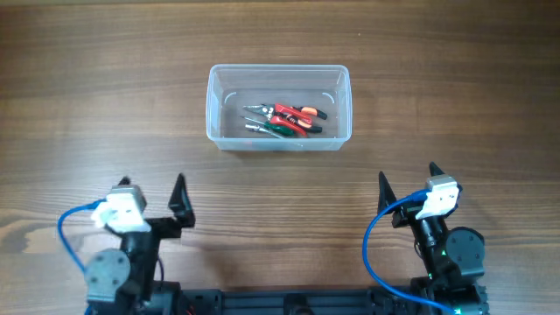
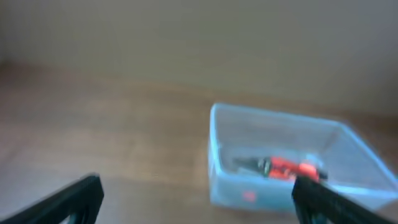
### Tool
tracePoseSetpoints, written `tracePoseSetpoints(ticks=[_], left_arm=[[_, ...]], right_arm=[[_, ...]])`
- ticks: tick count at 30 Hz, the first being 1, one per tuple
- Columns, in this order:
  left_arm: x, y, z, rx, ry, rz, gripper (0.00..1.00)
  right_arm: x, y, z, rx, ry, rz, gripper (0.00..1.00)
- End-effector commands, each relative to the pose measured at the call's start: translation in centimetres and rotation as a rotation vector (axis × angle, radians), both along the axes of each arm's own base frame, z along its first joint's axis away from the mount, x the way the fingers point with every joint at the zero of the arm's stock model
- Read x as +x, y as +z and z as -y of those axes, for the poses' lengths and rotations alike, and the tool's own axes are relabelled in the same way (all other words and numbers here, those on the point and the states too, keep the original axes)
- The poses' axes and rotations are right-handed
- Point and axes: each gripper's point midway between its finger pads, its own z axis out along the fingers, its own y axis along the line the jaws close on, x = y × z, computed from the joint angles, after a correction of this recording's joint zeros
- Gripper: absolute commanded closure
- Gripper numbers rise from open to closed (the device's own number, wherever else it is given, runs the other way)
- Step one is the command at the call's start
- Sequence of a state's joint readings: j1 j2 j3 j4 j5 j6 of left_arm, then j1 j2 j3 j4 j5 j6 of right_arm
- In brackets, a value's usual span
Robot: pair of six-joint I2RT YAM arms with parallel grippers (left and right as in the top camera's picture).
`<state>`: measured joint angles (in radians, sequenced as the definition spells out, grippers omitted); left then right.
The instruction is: Pack container
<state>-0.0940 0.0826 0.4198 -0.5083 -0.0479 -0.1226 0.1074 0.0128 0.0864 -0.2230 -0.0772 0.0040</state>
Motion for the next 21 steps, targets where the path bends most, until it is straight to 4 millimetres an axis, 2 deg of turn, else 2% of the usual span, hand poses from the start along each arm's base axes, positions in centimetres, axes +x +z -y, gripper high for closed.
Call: tracePoseSetpoints(ticks=[1,4,7,9,21], left_arm=[[1.3,-1.7,1.4,0.041,-0.088,0.105,0.00],[2.5,-3.0,1.4,0.040,-0.083,0.150,0.00],[2.9,-5.0,1.2,0.028,-0.070,0.118,0.00],[3.2,-7.6,0.3,-0.058,-0.005,0.052,0.00],[3.3,-7.5,0.6,-0.088,-0.016,0.056,0.00]], right_arm=[[0.0,0.5,0.2,0.019,-0.015,0.016,0.00],[0.0,0.5,0.2,0.018,-0.015,0.015,0.00],[0.0,0.5,0.2,0.018,-0.015,0.015,0.00],[0.0,0.5,0.2,0.018,-0.015,0.015,0.00],[0.0,0.5,0.2,0.018,-0.015,0.015,0.00]])
